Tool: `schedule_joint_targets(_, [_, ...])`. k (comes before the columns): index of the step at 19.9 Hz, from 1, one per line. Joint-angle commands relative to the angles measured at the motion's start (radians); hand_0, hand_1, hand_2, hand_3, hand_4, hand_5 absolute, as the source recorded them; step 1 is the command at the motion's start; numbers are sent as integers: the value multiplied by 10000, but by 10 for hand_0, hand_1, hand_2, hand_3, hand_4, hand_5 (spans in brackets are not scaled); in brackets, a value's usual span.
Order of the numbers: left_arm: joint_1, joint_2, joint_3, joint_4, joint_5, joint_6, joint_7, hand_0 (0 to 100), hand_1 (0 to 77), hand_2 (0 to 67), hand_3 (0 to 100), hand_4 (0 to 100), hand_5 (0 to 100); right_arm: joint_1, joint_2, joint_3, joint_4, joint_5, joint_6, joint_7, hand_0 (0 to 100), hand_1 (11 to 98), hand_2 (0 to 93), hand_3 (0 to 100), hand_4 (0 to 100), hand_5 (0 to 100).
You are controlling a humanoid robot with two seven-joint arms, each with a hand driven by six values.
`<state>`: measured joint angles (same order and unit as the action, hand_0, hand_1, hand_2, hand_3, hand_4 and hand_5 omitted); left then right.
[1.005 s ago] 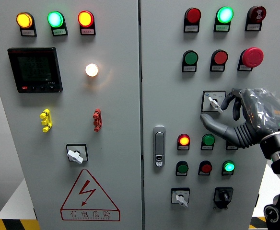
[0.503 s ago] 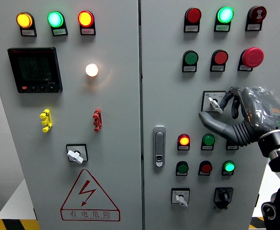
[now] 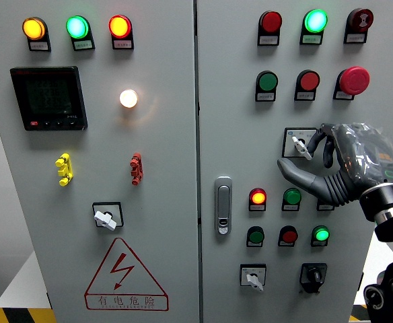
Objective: Rotate and turn off gray switch
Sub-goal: 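Twist the white lever with the right hand to rotate the switch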
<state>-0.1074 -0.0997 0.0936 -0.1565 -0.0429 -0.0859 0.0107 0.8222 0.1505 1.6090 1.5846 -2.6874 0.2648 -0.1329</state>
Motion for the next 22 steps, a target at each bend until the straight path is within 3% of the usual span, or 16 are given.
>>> schedule_joint_targets(1, [0, 0, 0, 0, 0, 0, 0, 337, 0, 123, 223, 119, 122, -45, -2, 1, 31, -1, -70, 10, 30, 313, 634, 912, 1000, 926])
schedule_joint_targets(4, [0, 0, 0, 0, 0, 0, 0, 337, 0, 123, 223, 119, 122, -45, -17, 1, 15, -1, -117, 10, 106, 300, 643, 912, 1000, 926])
schedule_joint_targets(14, [0, 0, 0, 0, 0, 0, 0, 338, 0, 123, 223, 119, 122, 1, -48, -197, 0, -17, -117, -128, 151, 282, 661, 911, 1000, 932])
schedule_joint_targets(22, [0, 0, 0, 0, 0, 0, 0, 337, 0, 123, 223, 119, 122, 31, -79, -336, -15, -78, -117, -297, 116, 294, 680, 908, 1000, 939])
